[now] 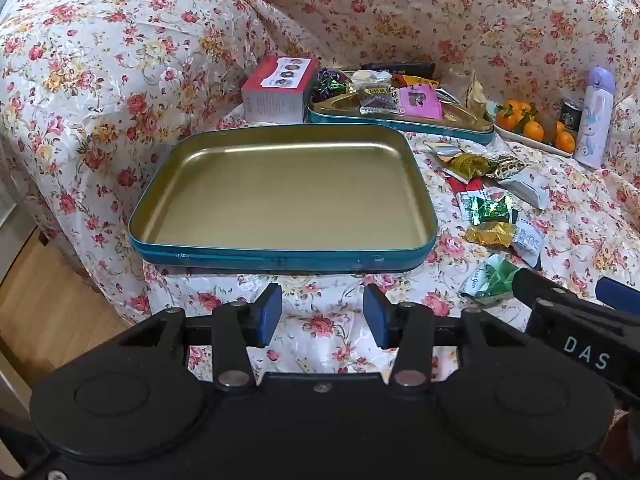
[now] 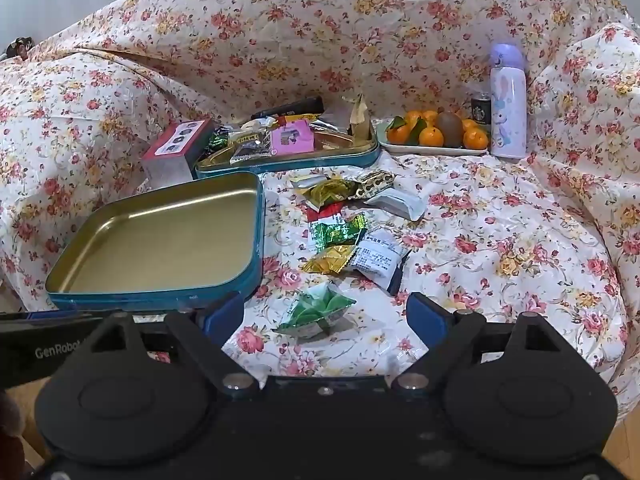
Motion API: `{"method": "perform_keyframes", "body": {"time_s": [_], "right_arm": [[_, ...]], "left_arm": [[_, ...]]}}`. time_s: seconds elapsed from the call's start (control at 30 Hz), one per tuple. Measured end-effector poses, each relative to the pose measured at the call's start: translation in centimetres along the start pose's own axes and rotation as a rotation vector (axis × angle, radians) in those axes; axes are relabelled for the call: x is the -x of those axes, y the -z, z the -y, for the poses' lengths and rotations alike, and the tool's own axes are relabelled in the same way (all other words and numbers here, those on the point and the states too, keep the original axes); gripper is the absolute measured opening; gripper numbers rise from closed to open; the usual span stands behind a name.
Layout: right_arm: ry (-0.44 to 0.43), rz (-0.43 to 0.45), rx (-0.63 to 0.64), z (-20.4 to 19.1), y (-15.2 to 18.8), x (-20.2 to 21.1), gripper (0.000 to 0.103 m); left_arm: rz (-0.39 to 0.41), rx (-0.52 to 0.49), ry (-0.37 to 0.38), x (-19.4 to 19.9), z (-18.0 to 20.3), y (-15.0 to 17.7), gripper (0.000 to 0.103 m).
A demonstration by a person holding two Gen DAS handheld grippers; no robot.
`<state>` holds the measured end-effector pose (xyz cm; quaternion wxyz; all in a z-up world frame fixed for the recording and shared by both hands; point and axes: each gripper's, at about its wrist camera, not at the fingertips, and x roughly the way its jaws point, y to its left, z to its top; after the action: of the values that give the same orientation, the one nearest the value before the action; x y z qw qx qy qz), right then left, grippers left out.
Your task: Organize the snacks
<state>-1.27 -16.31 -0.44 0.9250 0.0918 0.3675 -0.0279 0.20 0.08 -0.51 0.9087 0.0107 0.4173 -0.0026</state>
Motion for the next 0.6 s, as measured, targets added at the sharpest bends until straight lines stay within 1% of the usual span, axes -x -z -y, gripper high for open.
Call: {"method": "perform_keyframes", "body": {"time_s": [0.3, 0.6], "right_arm": [[0.008, -0.017, 0.006, -0.06, -0.07, -0.31, 0.093], [0.015, -0.027, 0.011, -0.08, 0.00, -0.58, 0.093]], "left_arm": [[-0.011, 0.000, 0.008, -0.16, -0.14, 0.00, 0.053], [-0.014, 0.005, 0.002, -0.27, -0.21, -0.01, 0.053]]}}
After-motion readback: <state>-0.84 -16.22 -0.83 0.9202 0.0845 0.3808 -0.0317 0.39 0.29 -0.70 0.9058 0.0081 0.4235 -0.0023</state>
